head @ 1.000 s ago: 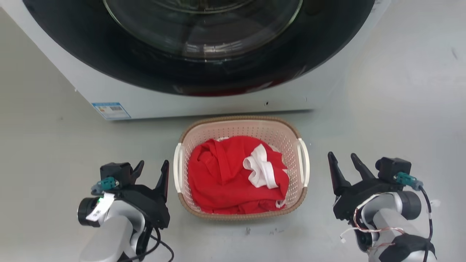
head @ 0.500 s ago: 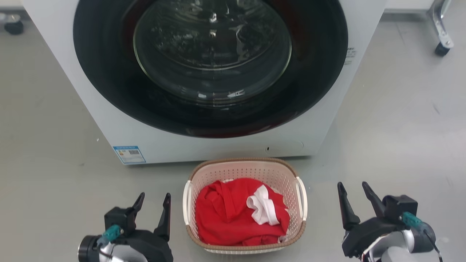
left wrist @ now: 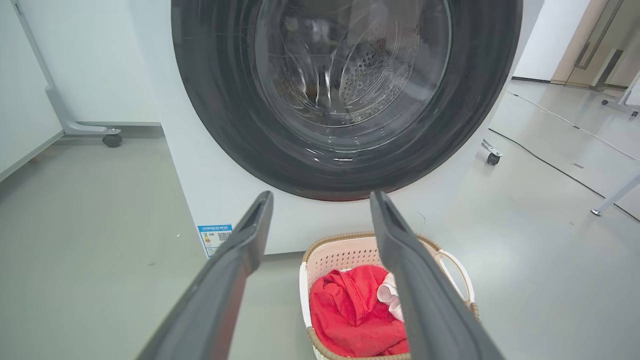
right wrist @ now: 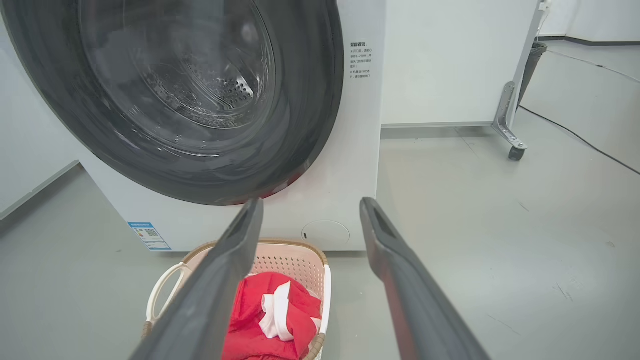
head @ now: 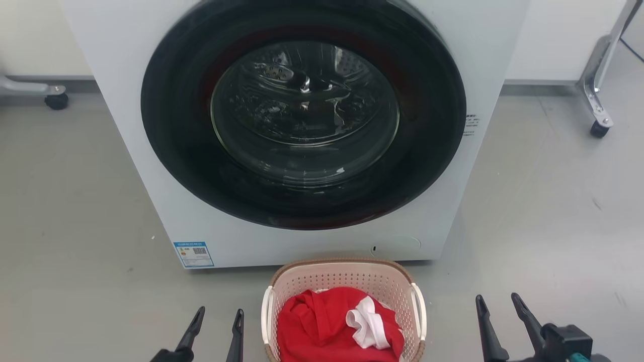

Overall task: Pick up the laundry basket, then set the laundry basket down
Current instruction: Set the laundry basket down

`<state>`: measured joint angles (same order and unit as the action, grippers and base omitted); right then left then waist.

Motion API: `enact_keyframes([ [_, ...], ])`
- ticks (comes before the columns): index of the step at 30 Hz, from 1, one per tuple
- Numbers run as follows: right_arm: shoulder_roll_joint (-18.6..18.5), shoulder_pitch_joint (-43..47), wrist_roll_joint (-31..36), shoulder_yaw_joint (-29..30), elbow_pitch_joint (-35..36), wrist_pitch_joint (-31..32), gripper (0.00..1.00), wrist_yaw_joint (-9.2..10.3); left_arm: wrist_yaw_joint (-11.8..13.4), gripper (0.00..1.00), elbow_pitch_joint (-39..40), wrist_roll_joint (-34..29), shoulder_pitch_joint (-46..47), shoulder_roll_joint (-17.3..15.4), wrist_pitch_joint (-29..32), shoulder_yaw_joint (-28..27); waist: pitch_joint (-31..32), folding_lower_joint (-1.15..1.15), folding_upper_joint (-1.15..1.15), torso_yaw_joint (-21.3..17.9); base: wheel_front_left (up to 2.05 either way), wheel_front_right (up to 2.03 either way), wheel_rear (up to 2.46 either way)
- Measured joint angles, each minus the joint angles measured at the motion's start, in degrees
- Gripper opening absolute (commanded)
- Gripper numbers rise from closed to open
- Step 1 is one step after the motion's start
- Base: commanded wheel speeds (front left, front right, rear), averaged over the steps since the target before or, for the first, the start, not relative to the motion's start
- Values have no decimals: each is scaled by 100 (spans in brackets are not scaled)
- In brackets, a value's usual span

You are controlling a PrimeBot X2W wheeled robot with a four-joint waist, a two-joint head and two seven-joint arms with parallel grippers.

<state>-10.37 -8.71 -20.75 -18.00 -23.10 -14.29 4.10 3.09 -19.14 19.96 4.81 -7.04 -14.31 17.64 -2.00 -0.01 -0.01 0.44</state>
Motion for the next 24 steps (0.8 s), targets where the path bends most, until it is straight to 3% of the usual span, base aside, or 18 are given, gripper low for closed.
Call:
enact_keyframes([
  [9, -55, 640, 215, 98, 740, 1, 100, 101, 96, 100, 814, -160, -636, -60, 0, -63, 218, 1, 1, 21, 0, 0, 0],
  [24, -138, 1290, 366, 365, 1529, 0, 100, 202, 232, 100, 1228, -172, -1048, -109, 0, -345, 347, 1, 2, -2, 0, 0, 0],
])
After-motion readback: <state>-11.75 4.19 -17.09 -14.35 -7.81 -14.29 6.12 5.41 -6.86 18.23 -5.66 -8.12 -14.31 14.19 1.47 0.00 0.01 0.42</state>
